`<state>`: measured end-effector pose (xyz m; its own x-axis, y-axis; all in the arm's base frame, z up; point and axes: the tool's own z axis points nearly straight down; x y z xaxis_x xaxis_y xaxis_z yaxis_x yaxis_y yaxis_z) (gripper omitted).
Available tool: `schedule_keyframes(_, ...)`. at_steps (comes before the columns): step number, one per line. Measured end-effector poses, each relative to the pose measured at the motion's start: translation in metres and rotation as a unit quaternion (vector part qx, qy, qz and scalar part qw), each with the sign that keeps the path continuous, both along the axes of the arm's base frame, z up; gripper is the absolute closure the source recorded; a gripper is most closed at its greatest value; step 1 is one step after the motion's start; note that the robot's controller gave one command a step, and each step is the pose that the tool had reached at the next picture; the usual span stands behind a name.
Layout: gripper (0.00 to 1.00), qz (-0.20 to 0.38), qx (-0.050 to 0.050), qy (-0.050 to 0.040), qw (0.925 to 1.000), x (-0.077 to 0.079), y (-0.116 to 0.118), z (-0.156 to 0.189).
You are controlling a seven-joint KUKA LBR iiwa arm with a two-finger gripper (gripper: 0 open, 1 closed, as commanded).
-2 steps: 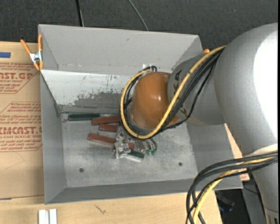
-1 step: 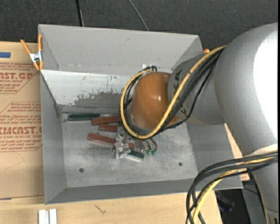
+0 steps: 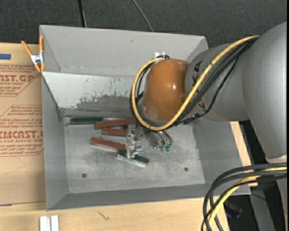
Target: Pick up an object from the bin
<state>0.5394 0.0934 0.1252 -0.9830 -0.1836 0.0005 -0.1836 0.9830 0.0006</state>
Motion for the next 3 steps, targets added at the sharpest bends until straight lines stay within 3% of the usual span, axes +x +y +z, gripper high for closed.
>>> schedule_keyframes(1,0.0,0.004,0.0,-0.001,1.0,0.0,0.005,0.025)
schedule_keyframes(2,0.0,0.007,0.0,-0.0007,1.0,-0.002,0.007,0.014)
schedule_keyframes(3,1.0,0.033,0.002,-0.0077,0.9994,0.021,0.019,-0.049)
